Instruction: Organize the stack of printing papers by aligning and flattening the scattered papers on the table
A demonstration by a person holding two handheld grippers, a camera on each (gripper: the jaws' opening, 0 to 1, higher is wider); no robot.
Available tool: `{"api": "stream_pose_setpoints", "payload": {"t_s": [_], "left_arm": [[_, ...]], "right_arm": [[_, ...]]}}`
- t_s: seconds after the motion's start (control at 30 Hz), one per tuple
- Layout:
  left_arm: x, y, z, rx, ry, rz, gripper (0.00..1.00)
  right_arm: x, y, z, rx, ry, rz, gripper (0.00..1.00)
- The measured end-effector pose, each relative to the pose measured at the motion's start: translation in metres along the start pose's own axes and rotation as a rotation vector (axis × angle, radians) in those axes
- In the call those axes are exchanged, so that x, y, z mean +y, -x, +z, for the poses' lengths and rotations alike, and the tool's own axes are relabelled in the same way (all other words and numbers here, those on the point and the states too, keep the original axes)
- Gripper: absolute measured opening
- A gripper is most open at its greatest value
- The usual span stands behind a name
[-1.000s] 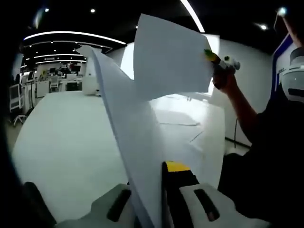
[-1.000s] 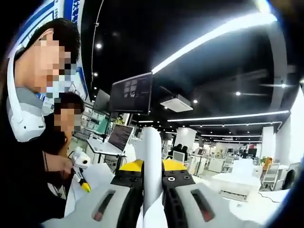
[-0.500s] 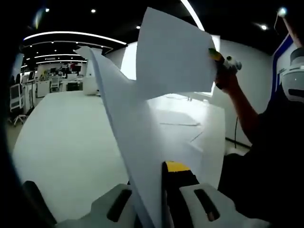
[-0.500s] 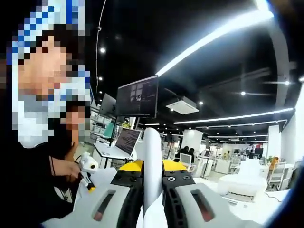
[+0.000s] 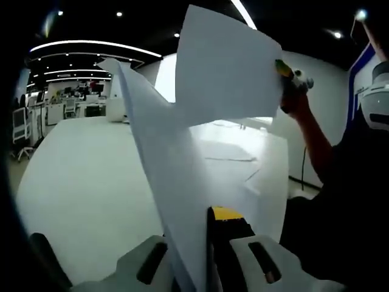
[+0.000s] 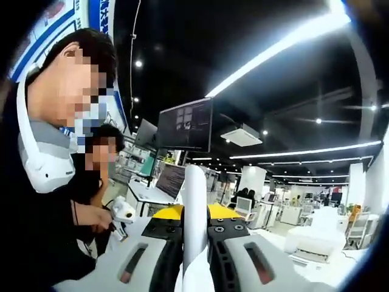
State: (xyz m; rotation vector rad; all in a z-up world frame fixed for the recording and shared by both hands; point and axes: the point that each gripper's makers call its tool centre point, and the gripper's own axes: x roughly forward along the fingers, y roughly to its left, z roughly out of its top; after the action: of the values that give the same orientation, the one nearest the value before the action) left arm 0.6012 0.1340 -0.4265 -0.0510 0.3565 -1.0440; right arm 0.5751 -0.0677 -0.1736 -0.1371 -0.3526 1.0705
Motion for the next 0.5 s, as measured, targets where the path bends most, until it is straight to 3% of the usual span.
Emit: {"api": "stream_pose_setpoints", "payload": {"t_s": [0.2,0.5], "left_arm": [[0.002,0.001,0.002,-0.004,-0.005,0.006,0.06],[0.004,0.001,0.004,-0.008,-0.01,0.011,0.06]], "right_arm": [[0.018,-0.001,0.011,-0.038,-0.023,0.068,0.08],[0.028,0.004,0.017,-0.093,-0.114,0.125,0.08]]}}
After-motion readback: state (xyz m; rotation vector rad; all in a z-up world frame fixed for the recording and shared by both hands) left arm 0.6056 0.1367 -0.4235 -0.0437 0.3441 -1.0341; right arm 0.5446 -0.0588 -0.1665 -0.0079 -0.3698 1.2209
